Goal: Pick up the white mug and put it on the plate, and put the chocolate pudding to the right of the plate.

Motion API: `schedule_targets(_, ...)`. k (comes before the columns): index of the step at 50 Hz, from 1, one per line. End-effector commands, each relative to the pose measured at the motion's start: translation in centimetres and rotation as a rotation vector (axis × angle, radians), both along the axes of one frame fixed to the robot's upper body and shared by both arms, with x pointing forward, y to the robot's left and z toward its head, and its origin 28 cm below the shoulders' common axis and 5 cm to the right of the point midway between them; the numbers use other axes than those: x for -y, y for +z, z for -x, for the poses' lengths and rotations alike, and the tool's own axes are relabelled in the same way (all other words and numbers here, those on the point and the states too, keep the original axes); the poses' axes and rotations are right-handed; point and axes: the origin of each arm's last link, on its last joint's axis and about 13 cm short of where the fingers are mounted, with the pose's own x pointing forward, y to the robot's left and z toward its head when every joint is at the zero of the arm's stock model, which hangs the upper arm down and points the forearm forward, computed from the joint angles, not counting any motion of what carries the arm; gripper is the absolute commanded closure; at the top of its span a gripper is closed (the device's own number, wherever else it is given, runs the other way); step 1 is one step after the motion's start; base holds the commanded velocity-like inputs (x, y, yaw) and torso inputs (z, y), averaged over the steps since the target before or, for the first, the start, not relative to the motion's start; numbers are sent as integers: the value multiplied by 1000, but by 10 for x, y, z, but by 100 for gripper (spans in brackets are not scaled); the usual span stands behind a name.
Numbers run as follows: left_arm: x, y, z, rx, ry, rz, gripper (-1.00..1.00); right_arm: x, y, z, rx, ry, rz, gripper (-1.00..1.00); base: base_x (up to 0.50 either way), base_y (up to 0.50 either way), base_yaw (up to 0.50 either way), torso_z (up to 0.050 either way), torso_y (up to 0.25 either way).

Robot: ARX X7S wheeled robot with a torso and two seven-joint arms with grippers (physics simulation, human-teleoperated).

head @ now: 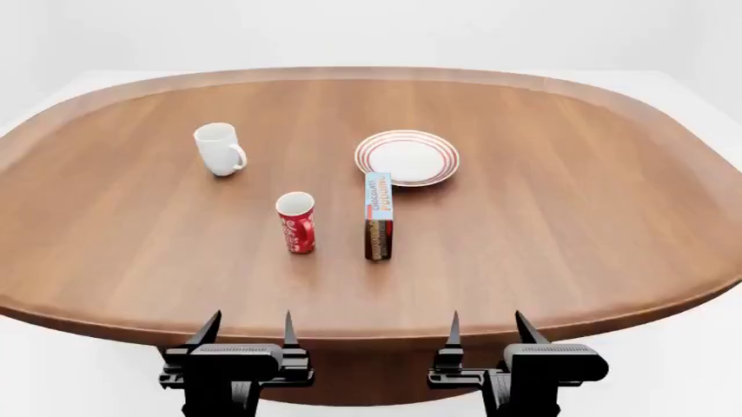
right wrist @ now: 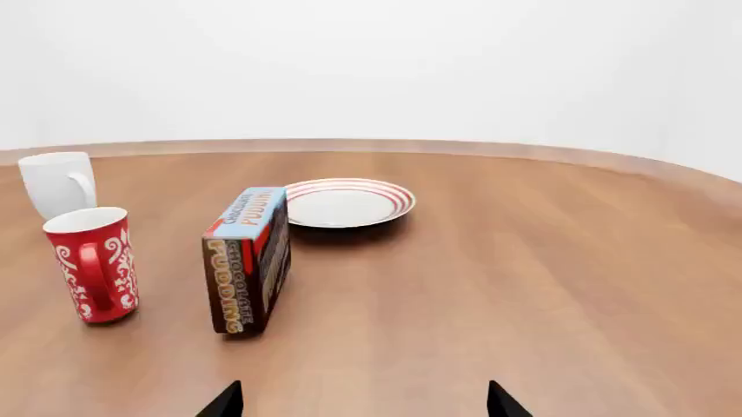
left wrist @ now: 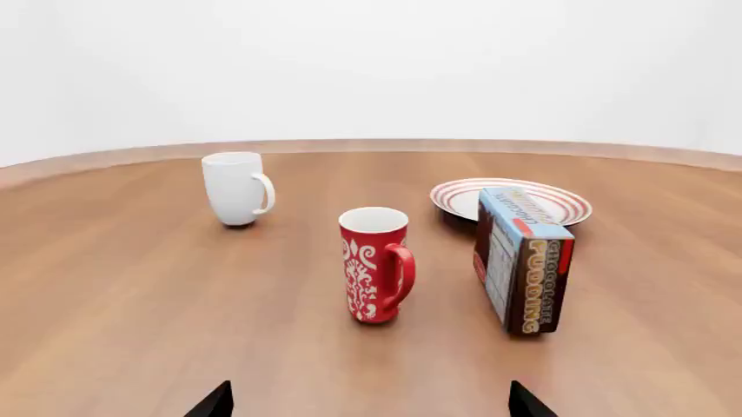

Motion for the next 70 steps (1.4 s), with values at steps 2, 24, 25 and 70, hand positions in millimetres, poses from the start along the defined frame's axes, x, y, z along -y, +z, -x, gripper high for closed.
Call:
schedule_targets(2,0,0,0,-2,0,4,-100,0,0,0,2,-3,-19,-100,0,0,0,0,0)
schedule_targets(24,1,0,0,-14,-17,-12,-100,1,0,-1,-4,-18,-20,-100,0,0,0,0,0)
schedule_targets(25,1,0,0,-15,-18,-12,-100,1,0,-1,-5,-18,-18,-100,0,0,0,0,0)
schedule_targets(70,-68,153,55,717,459,-118,-100,67,166,37,800,-260,-62,-100,0,0,0,0,0)
